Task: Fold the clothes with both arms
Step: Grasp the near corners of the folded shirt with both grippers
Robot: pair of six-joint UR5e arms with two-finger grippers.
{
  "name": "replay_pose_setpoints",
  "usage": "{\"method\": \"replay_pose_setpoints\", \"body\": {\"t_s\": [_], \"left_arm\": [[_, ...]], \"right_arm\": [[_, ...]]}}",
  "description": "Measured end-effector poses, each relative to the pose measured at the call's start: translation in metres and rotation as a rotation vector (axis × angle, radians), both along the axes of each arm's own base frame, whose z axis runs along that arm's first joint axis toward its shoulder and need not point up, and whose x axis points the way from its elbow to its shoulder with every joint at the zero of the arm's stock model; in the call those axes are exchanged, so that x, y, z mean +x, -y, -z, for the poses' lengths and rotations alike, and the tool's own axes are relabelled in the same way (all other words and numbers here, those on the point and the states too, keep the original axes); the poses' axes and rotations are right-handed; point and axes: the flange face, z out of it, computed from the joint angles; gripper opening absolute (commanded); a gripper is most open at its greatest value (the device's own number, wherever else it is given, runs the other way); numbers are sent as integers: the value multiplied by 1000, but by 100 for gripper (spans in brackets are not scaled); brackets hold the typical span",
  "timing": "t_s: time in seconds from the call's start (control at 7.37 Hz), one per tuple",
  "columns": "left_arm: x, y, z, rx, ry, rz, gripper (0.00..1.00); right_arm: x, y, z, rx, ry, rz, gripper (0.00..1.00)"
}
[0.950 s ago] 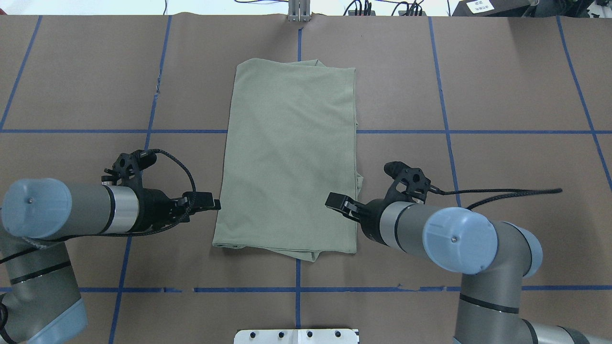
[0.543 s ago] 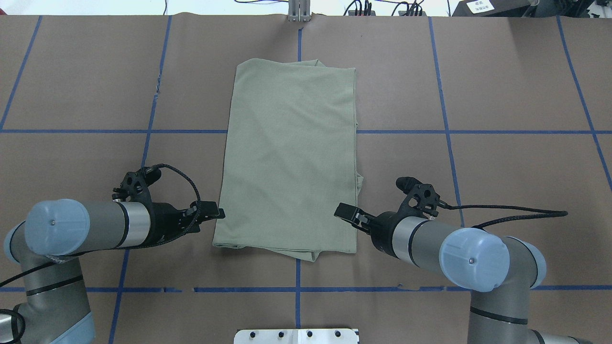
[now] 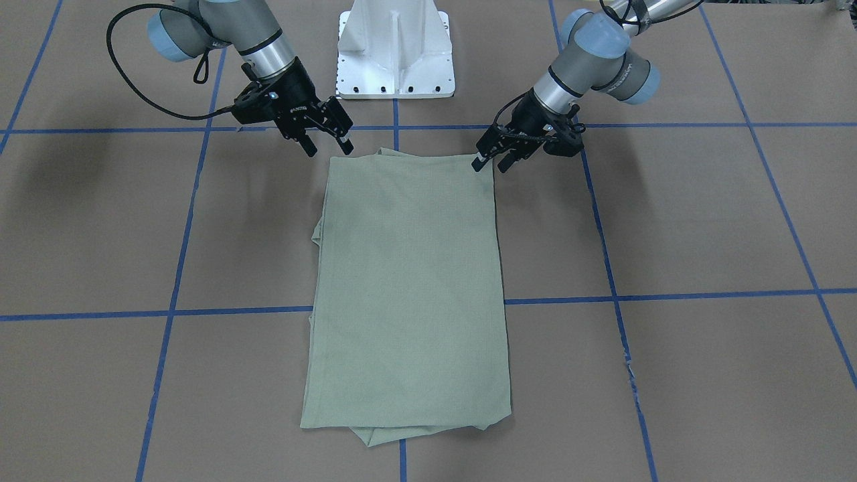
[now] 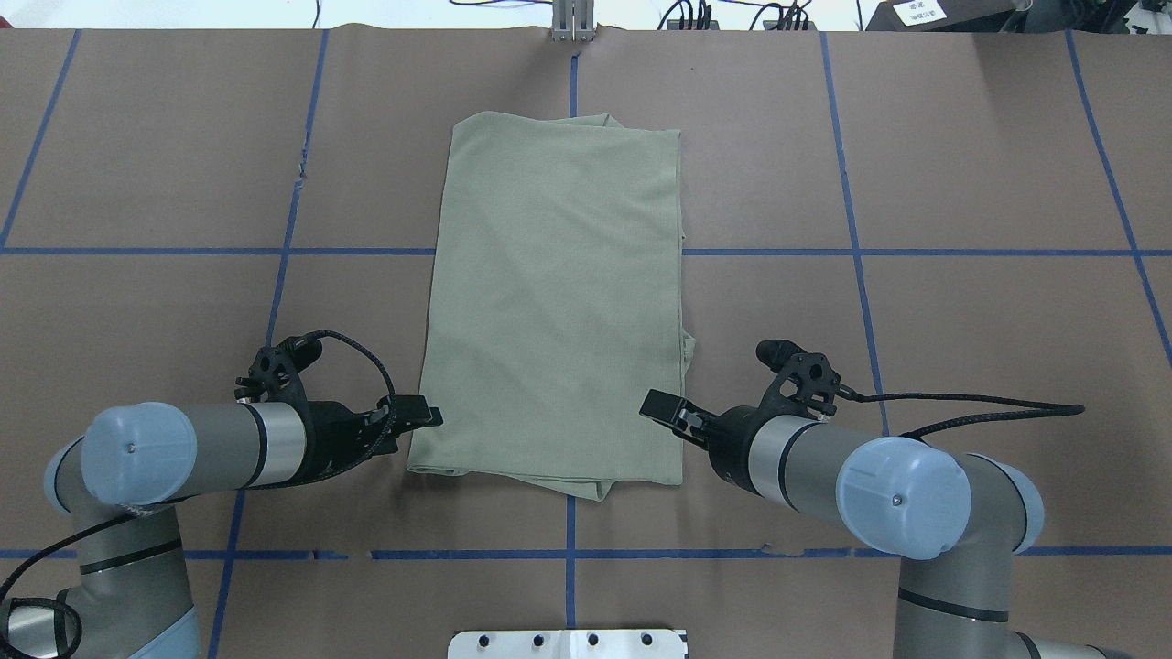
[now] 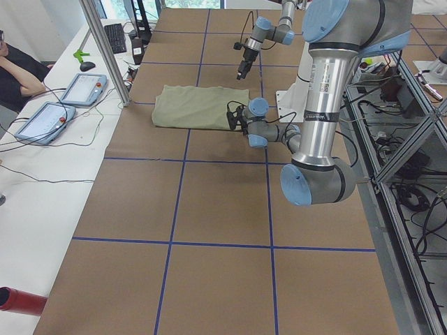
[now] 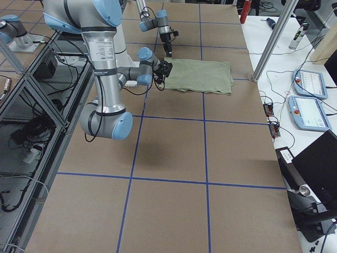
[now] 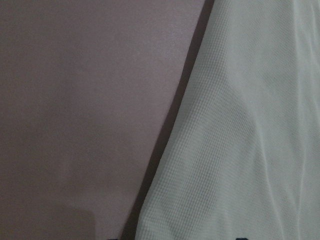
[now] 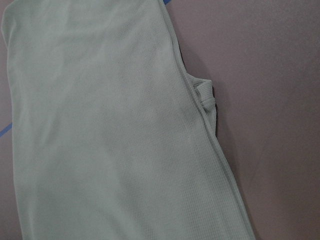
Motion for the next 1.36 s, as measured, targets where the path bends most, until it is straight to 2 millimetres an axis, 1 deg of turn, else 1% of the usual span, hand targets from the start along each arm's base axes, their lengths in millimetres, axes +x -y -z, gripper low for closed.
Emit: {"method": "replay_pose_setpoints", "body": {"t_s": [0.14, 0.27, 0.41, 0.54, 0.68, 0.81, 0.95, 1.09, 1.22, 1.36], "left_arm": [[3, -5, 1, 0, -1, -9, 83], [7, -10, 2, -2, -5, -18, 74], [11, -13, 6, -5, -13, -23, 49], [13, -14, 10, -8, -20, -25, 31], [14, -14, 12, -10, -25, -25, 37], [14, -14, 12, -11, -24, -26, 46], [14, -14, 11, -12, -21, -26, 46], [14, -14, 9, -13, -16, -26, 32], [13, -14, 8, -14, -13, -26, 0], [14, -14, 8, -13, -14, -27, 0]], "right_arm": [[0, 0, 0, 0, -1, 0, 100], [0, 0, -1, 0, -2, 0, 100], [0, 0, -1, 0, -2, -1, 100], [0, 1, -1, 0, -2, -2, 100], [0, 1, -1, 0, -2, -3, 100], [0, 0, -1, 0, -2, -2, 100], [0, 0, -1, 0, -2, -2, 100], [0, 1, -2, 0, -3, -2, 100], [-1, 0, -3, -1, -6, -1, 100], [-4, -1, -5, -18, -6, -4, 98]]}}
